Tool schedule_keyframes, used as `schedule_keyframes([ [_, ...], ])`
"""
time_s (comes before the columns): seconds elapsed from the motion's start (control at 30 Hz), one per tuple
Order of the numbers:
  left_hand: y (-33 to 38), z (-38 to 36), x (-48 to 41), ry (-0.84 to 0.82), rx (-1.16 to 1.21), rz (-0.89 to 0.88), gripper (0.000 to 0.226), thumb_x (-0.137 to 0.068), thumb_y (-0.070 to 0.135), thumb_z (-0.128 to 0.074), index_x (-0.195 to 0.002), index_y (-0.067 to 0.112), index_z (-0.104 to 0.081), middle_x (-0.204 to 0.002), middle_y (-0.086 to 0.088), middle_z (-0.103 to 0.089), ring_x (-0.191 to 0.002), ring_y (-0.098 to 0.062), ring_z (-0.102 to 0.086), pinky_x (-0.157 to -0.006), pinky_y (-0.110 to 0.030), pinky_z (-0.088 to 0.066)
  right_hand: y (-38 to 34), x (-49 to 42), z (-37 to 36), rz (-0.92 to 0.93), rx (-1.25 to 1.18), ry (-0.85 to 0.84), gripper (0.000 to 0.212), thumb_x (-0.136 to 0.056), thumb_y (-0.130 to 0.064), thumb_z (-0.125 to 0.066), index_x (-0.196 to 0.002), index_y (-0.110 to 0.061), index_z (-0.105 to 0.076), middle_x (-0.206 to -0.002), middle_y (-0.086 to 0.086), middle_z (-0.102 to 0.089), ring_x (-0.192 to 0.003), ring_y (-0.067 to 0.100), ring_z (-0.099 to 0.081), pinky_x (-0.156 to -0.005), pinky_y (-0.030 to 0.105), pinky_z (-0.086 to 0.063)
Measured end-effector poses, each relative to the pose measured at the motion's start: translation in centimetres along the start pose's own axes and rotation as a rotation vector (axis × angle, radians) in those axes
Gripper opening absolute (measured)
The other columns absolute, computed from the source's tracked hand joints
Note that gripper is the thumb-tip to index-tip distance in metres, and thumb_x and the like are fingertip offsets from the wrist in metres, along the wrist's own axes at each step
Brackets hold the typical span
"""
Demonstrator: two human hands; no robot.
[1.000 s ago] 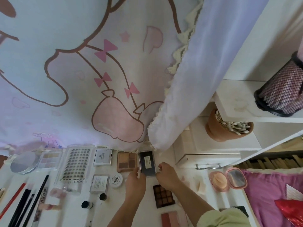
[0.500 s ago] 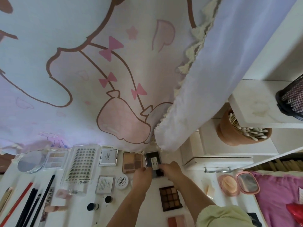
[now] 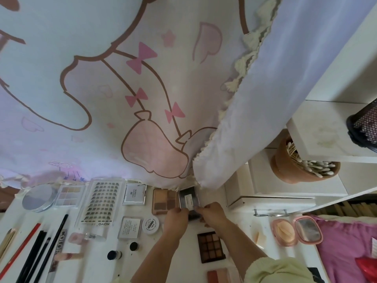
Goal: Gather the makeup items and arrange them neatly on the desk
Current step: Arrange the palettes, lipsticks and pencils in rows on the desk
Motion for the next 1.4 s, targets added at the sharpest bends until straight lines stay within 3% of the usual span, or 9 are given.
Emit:
schedule_keyframes([
  [0.13,-0.1,0.1,0.3,-0.024,-0.108,-0.140,0.036,-0.091,0.002,-0.042,-0.115,0.016,-0.064,-0.103,-0.008,-0.067,-0.084,-0.021,-0.058,-0.070,-0.028,-0.045,-0.8,-0.1,0.0,0.118,0.054,0.028,0.030,-0.088,-0.034,-0.067,-0.093,-0.005,-0.062,-0.087,0.006,-0.065,-0.080,0.018,-0.064,-0.064,0.026,-0.048],
  [0.23,-0.4,0.7,0.8,0.042,-0.263,-0.285,0.068,-0.084,-0.010,-0.042,-0.141,0.025,-0.046,-0.133,-0.005,-0.052,-0.116,-0.022,-0.053,-0.084,-0.024,-0.047,-1.7,0.6,1.6,0.107,-0.043,0.036,0.020,-0.091,-0.028,-0.064,-0.084,-0.009,-0.063,-0.079,0.006,-0.064,-0.065,0.014,-0.059,-0.054,0.023,-0.042],
  [0.37,-0.4,1.1,1.8,0.138,-0.413,-0.484,0.061,-0.088,0.001,-0.058,-0.139,0.033,-0.048,-0.126,0.011,-0.044,-0.124,-0.014,-0.043,-0.094,-0.016,-0.034,-2.0,1.8,3.4,-0.014,-0.216,-0.023,0.020,-0.087,-0.017,-0.066,-0.090,0.002,-0.068,-0.064,0.011,-0.069,-0.045,0.012,-0.048,-0.045,0.021,-0.035],
  [0.5,-0.5,1.3,2.2,0.180,-0.454,-0.535,0.051,-0.088,0.013,-0.066,-0.135,0.030,-0.054,-0.137,0.009,-0.048,-0.128,-0.013,-0.040,-0.105,-0.026,-0.035,-2.1,3.3,4.6,-0.105,-0.344,-0.096,0.022,-0.088,-0.010,-0.061,-0.097,0.009,-0.068,-0.055,0.008,-0.063,-0.043,0.010,-0.043,-0.039,0.020,-0.032],
  [0.77,0.0,1.6,3.9,0.255,-0.363,-0.617,0.037,-0.084,0.025,-0.073,-0.120,0.028,-0.066,-0.127,0.009,-0.059,-0.114,-0.018,-0.054,-0.097,-0.038,-0.047,-2.0,5.4,6.5,-0.092,-0.360,-0.164,0.011,-0.088,-0.010,-0.058,-0.084,-0.003,-0.066,-0.058,0.007,-0.053,-0.044,0.010,-0.037,-0.040,0.019,-0.027],
  [0.97,0.5,1.8,5.5,0.210,-0.305,-0.663,0.020,-0.080,0.031,-0.076,-0.099,0.034,-0.072,-0.090,0.022,-0.064,-0.084,0.004,-0.056,-0.072,-0.008,-0.038,-1.9,6.4,7.4,-0.075,-0.367,-0.186,0.018,-0.089,-0.012,-0.055,-0.076,-0.005,-0.064,-0.053,0.003,-0.048,-0.042,0.009,-0.033,-0.038,0.018,-0.024],
  [1.2,0.4,1.6,6.1,0.175,-0.316,-0.665,0.013,-0.081,0.030,-0.074,-0.093,0.037,-0.073,-0.078,0.017,-0.070,-0.077,0.002,-0.061,-0.063,-0.005,-0.038,-2.5,7.9,7.6,0.011,-0.348,-0.152,0.014,-0.088,-0.014,-0.062,-0.081,-0.002,-0.066,-0.054,0.005,-0.053,-0.042,0.011,-0.041,-0.040,0.019,-0.031],
  [1.33,0.1,1.2,6.0,0.038,-0.232,-0.642,0.004,-0.083,0.025,-0.073,-0.084,0.027,-0.075,-0.064,0.004,-0.064,-0.057,-0.005,-0.051,-0.056,-0.014,-0.035,-3.3,9.0,8.1,0.150,-0.232,-0.085,0.028,-0.089,-0.029,-0.063,-0.079,-0.004,-0.069,-0.055,0.007,-0.060,-0.045,0.013,-0.046,-0.046,0.022,-0.038],
  [1.4,-0.2,0.9,6.0,-0.079,-0.189,-0.612,0.006,-0.084,0.023,-0.071,-0.086,0.026,-0.076,-0.066,0.009,-0.065,-0.060,-0.002,-0.051,-0.060,-0.015,-0.038,-3.9,9.7,8.5,0.243,-0.127,-0.053,0.036,-0.092,-0.038,-0.060,-0.075,-0.006,-0.068,-0.054,0.006,-0.061,-0.044,0.013,-0.048,-0.047,0.022,-0.039],
])
Point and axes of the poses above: each hand's wrist, its own x-axis away from the middle knuckle, its own z-axis out of the back of the hand, y = z × x, the point moved 3 cm from there along -x, towards the middle knuckle
